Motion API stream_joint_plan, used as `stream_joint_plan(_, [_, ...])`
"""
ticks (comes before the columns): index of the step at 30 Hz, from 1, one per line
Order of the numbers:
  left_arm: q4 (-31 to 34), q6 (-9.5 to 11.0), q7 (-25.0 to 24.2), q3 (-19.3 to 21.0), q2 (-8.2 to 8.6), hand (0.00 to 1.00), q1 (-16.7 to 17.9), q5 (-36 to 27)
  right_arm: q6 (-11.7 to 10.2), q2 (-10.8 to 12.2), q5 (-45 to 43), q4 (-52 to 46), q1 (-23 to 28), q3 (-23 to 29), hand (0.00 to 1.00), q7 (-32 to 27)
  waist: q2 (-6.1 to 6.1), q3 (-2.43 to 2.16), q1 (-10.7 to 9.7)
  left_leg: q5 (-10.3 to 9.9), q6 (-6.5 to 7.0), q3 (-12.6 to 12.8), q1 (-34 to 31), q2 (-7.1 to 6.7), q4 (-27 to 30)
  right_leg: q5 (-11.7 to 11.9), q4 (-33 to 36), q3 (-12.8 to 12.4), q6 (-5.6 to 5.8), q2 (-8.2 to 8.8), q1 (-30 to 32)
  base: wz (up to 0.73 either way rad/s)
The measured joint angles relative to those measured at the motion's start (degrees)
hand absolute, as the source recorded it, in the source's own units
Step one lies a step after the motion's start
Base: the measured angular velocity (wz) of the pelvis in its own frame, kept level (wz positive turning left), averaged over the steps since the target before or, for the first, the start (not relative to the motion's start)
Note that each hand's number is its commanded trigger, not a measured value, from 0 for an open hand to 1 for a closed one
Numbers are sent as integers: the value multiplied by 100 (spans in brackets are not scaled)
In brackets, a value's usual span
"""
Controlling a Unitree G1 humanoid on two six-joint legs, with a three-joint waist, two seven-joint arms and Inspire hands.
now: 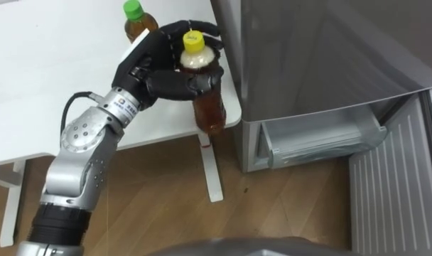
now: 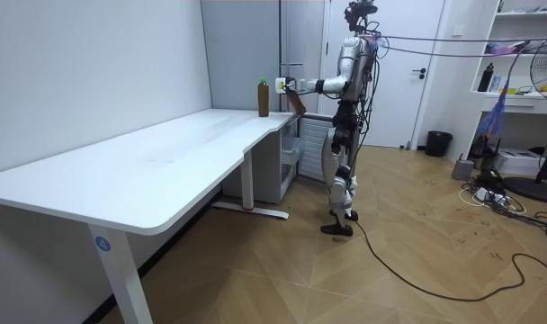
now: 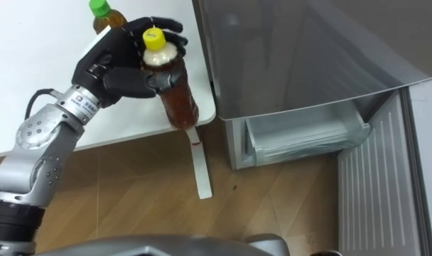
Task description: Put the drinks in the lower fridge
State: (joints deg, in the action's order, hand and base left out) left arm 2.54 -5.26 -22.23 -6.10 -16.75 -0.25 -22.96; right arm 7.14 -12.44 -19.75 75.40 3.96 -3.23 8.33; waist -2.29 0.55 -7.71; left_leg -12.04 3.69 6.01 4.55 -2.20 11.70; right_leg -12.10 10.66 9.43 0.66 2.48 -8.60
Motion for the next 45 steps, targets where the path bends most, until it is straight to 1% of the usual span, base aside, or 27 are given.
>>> stream_joint_plan(3, [-47, -135, -83, -184, -25, 100, 2, 10, -4, -2, 0, -7, -3, 0, 0, -6, -7, -4, -1, 0, 0, 1, -10, 2, 5, 0, 4, -1, 0, -1, 14, 0])
stream_joint_plan(7, [-102, -144, -77, -203, -77, 100, 0, 11, -2, -2, 3, -6, 4, -1, 0, -6, -18, -12, 2, 0, 0, 4, -22, 4, 9, 0, 8, -3, -1, 0, 44, 0])
stream_joint_plan(12, [-103, -144, -68, -204, -84, 100, 0, 11, -4, -1, 24, -3, 2, -2, 0, -18, 4, 3, -4, 0, 0, 9, -16, 4, 5, 0, 6, -2, -1, 0, 44, 0])
stream_joint_plan(13, [-103, -144, -62, -204, -84, 100, 0, 11, -3, -1, 28, -2, 1, -2, 0, -19, -6, -3, -5, 0, 0, 8, -21, 4, 5, 0, 2, -1, -1, -1, 45, 0])
stream_joint_plan(17, [-109, -144, 11, -212, -83, 100, 0, 8, -4, -1, 167, -3, 0, -19, 0, -105, -8, 0, -7, 0, -1, 8, -14, 6, 3, 0, -3, -2, -1, -5, 37, 0])
stream_joint_plan(22, [-137, -144, 83, -224, -73, 100, 0, 8, -5, -1, 194, -4, -3, -26, 0, -145, -19, 13, -12, 0, -1, 7, 9, 8, 4, 0, -4, -3, -1, -7, 15, 0])
stream_joint_plan(25, [-139, -144, 88, -224, -71, 100, 1, -4, -4, 4, 196, -4, -3, -26, 0, -145, 0, 34, -5, 0, -1, 5, 4, 9, 3, 0, -2, -4, -1, -9, 14, 0])
stream_joint_plan(27, [-138, -144, 100, -224, -49, 100, 1, -7, -7, 4, 195, -16, -8, -25, 0, -145, -2, 32, -5, 0, -1, 3, 8, 11, 3, 0, -1, -14, -1, -8, 15, 0])
stream_joint_plan(28, [-138, -144, 133, -224, -27, 100, 1, -19, -9, 3, 191, -55, -12, -25, 0, -144, -2, 32, 2, 0, -1, 3, 7, 11, 1, 0, 0, -63, -2, -13, 25, 0])
stream_joint_plan(30, [-137, -143, 168, -223, -11, 100, 1, -92, -22, 4, 192, -121, -18, -15, 0, -146, 7, 37, 7, 0, -1, 3, -1, 12, -2, 0, -1, -74, -2, -17, 35, 0])
stream_joint_plan(31, [-137, -143, 174, -203, 4, 100, 1, -192, -23, 6, 192, -194, -16, -3, 0, -149, -11, 25, 15, 0, -2, 3, -2, 14, -5, 0, 0, -75, -2, -20, 42, 0])
stream_joint_plan(32, [-134, -141, 198, -188, 50, 100, 0, -255, -29, 6, 196, -216, -37, 2, 0, -163, 7, 34, 15, 1, -2, 3, -1, 14, -9, 0, 0, -74, -2, -20, 41, 0])
stream_joint_plan(34, [-129, -141, 245, -188, 131, 100, 1, -412, -29, 7, 328, -262, -79, 1, 0, -206, 29, 38, 35, 1, -3, 4, 0, 14, -6, 0, 0, -54, -2, -18, 36, 0])
stream_joint_plan(35, [-103, -141, 276, -188, 185, 100, 1, -518, -50, 20, 473, -314, -89, 1, 0, -229, 40, 32, 45, 2, -4, 4, 1, 14, -4, 0, -1, -50, -2, -17, 35, 0])
stream_joint_plan(36, [-93, -137, 290, -188, 205, 100, 0, -569, -80, 31, 539, -336, -96, 1, 0, -243, 48, 29, 47, 2, -4, 5, 0, 15, -1, 0, -1, -54, -2, -18, 36, 0])
stream_joint_plan(37, [-50, -133, 328, -188, 250, 100, 1, -625, -114, 51, 638, -433, -94, -3, 0, -271, 74, 24, 96, 3, -6, 44, 1, 24, -6, 0, 0, -92, -2, -23, 49, -18])
stream_joint_plan(38, [18, -128, 377, -188, 321, 100, 0, -626, -143, 65, 655, -494, -96, -15, 0, -306, 97, 30, 207, 3, -7, 132, 22, 41, -20, 1, -2, -155, -4, -36, 64, -23])
stream_joint_plan(39, [38, -114, 398, -189, 359, 100, 0, -626, -144, 72, 655, -530, -94, -16, 0, -325, 111, 33, 249, 3, -7, 153, 29, 46, -25, 2, -1, -159, -6, -37, 69, -23])
stream_joint_plan(41, [56, -35, 452, -189, 515, 100, 2, -612, -140, 93, 651, -903, -89, -12, 0, -340, 146, 28, 342, 3, -7, 190, -8, 51, -23, 10, 3, -175, -17, -35, 116, -10])
stream_joint_plan(42, [56, -30, 456, -194, 537, 100, 3, -620, -151, 100, 649, -1010, -90, -36, 0, -346, 156, 30, 350, 3, -7, 190, -15, 51, -19, 11, 8, -167, -18, -35, 124, -4])
stream_joint_plan(44, [56, -25, 475, -207, 543, 100, 15, -620, -238, 119, 646, -1201, -146, -183, 0, -387, 206, 6, 365, 3, -7, 172, -34, 55, -6, 13, 10, -149, -22, -39, 131, 2])
stream_joint_plan(45, [56, -22, 500, -206, 543, 100, 15, -620, -241, 120, 647, -1259, -152, -182, 0, -386, 210, 4, 375, 3, -7, 169, -33, 56, -6, 14, 9, -149, -24, -41, 130, 0])
